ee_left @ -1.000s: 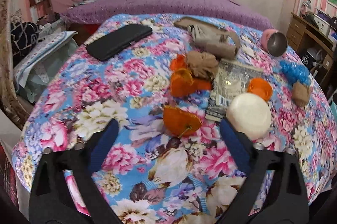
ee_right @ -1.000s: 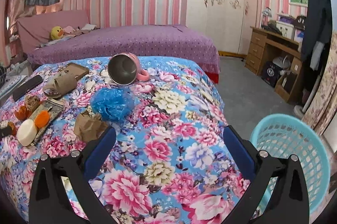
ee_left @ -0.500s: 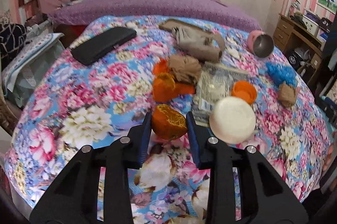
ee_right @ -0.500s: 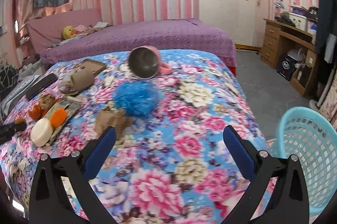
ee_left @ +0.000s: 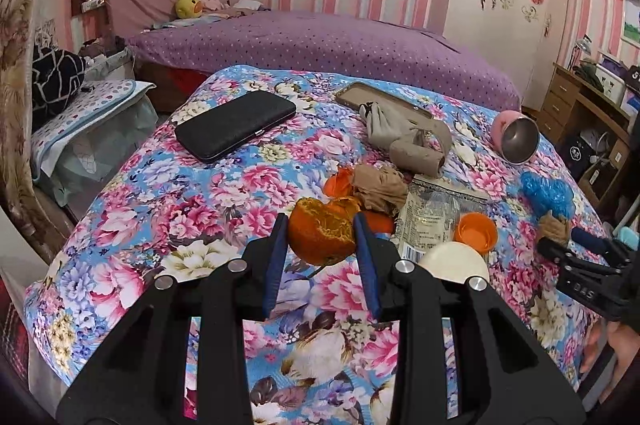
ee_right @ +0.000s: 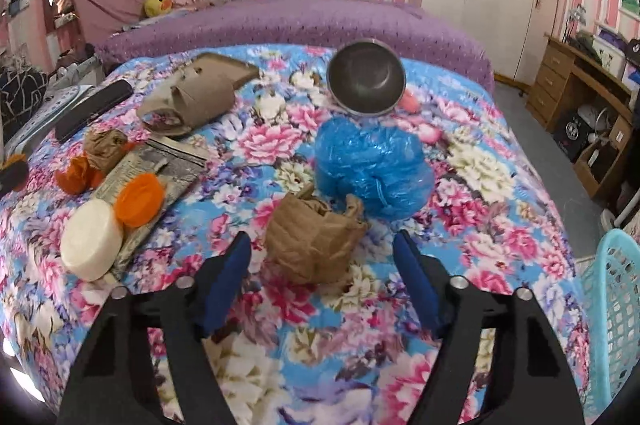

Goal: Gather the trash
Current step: 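Grasp the orange peel with the left tool while the right tool grasps the brown paper bag, then carry both items to the blue basket and open both tools to drop them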

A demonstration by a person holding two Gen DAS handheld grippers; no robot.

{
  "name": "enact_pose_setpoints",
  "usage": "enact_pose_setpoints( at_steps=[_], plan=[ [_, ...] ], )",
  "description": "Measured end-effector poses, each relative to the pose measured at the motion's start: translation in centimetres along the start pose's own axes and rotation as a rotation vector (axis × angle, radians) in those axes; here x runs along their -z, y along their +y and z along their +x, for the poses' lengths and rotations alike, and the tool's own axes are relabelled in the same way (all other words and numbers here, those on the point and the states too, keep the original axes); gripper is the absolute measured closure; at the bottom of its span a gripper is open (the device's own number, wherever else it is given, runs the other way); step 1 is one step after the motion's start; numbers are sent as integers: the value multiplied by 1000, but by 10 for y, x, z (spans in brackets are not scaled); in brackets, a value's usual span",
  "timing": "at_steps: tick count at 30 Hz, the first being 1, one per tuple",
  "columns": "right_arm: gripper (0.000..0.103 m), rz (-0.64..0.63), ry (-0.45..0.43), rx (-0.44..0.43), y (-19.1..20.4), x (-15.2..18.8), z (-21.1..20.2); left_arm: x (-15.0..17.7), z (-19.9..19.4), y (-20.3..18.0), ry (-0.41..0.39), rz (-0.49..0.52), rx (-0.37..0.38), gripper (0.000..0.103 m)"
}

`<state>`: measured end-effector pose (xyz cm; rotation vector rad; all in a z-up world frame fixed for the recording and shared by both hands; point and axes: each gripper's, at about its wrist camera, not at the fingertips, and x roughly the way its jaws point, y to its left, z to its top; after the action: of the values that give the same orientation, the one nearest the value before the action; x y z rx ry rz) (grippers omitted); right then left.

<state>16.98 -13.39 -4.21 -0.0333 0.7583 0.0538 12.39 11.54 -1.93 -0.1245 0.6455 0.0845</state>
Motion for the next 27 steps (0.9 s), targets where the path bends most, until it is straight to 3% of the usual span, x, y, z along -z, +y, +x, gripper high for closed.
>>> enact_pose_setpoints(
  at_steps=[3, 10, 27],
  plan=[
    [56, 9, 27, -27, -4, -2, 7, -1, 1, 0, -1, -5, -3, 71],
    [58, -48, -29, -58, 1, 8, -14, 0, -1, -5, -7, -8, 0, 71],
    [58, 18, -112, -25, -67, 29, -57, 10, -14, -54, -27, 27, 32, 71]
  ],
)
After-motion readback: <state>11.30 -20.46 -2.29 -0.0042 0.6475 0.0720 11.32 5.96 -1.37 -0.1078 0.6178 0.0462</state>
